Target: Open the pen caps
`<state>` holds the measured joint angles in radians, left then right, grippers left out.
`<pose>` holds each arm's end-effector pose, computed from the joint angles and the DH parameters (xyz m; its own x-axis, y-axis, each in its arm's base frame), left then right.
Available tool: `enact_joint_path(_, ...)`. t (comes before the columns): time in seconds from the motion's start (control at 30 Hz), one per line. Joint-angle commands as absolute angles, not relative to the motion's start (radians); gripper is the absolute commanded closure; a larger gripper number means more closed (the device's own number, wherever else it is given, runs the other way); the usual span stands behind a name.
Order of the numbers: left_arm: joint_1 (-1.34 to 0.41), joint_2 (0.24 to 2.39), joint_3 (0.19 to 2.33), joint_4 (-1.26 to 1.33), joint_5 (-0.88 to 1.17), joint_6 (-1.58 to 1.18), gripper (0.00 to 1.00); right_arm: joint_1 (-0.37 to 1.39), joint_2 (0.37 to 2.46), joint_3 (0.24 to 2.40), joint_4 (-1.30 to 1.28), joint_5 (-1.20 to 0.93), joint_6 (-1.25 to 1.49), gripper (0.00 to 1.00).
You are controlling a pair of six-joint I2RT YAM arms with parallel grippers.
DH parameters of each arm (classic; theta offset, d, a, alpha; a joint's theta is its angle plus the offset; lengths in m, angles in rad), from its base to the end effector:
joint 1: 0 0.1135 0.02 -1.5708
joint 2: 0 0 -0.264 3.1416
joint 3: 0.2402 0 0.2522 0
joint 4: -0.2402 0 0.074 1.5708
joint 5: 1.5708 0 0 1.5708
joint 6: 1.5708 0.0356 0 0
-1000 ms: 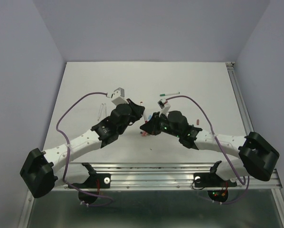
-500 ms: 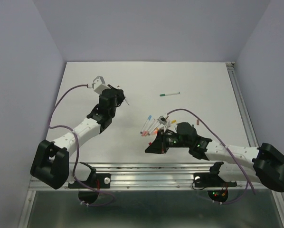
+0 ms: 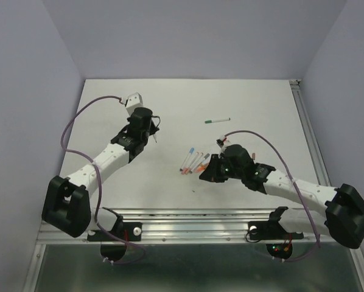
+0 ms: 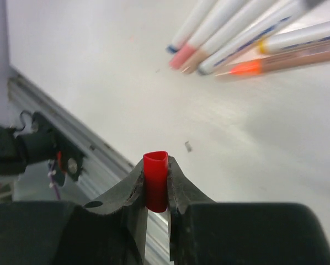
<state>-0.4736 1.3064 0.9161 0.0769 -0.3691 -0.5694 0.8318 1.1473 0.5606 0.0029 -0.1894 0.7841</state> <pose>0.2749 -0.1265 0.2976 -0.2957 -0.4134 -0.8612 -0.0469 0.9067 -0.4192 0.1565 0.1816 0.2085 -0.8502 0.0967 -0.5175 -0.3267 0.6739 0.6627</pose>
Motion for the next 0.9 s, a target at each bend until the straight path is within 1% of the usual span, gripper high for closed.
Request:
enact_joint_path(0.0, -0.468, 1.385, 0.936, -0.133, -0.431, -0.482, 1.0, 0.7, 1.183, 0.679, -0.236, -0.031, 0.697, 0.99)
enact_joint_path(0.13, -0.468, 1.451, 0.957, -0.187, -0.434, -0.5, 1.0, 0.624, 1.189, 0.719, -0.343, 0.124, 0.661, 0.99)
enact_joint_path(0.3, -0.466, 1.535, 1.002, -0.225, -0.474, -0.491, 1.0, 0.54, 1.221, 0.739, -0.414, 0.282, 0.644, 0.99)
enact_joint_path(0.4, -0.466, 1.598, 1.031, -0.267, -0.503, -0.495, 1.0, 0.488, 1.265, 0.753, -0.423, 0.324, 0.635, 0.99)
enact_joint_path(0.57, -0.466, 1.661, 1.069, -0.307, -0.52, -0.505, 0.99, 0.446, 1.371, 0.784, -0.408, 0.327, 0.606, 0.99)
enact_joint_path(0.6, -0.466, 1.666, 1.074, -0.311, -0.52, -0.502, 0.97, 0.44, 1.382, 0.793, -0.405, 0.324, 0.604, 0.99)
enact_joint_path(0.7, -0.466, 1.672, 1.08, -0.325, -0.532, -0.502, 0.88, 0.423, 1.422, 0.802, -0.411, 0.313, 0.598, 0.99)
enact_joint_path(0.73, -0.466, 1.669, 1.08, -0.327, -0.532, -0.502, 0.82, 0.423, 1.428, 0.802, -0.407, 0.307, 0.598, 0.97)
enact_joint_path(0.8, -0.465, 1.664, 1.078, -0.328, -0.534, -0.5, 0.76, 0.419, 1.434, 0.798, -0.399, 0.299, 0.594, 0.93)
enact_joint_path(0.83, -0.466, 1.663, 1.077, -0.328, -0.532, -0.497, 0.7, 0.419, 1.436, 0.795, -0.397, 0.293, 0.594, 0.86)
enact_joint_path(0.87, -0.466, 1.661, 1.075, -0.328, -0.531, -0.494, 0.69, 0.417, 1.437, 0.795, -0.397, 0.293, 0.595, 0.82)
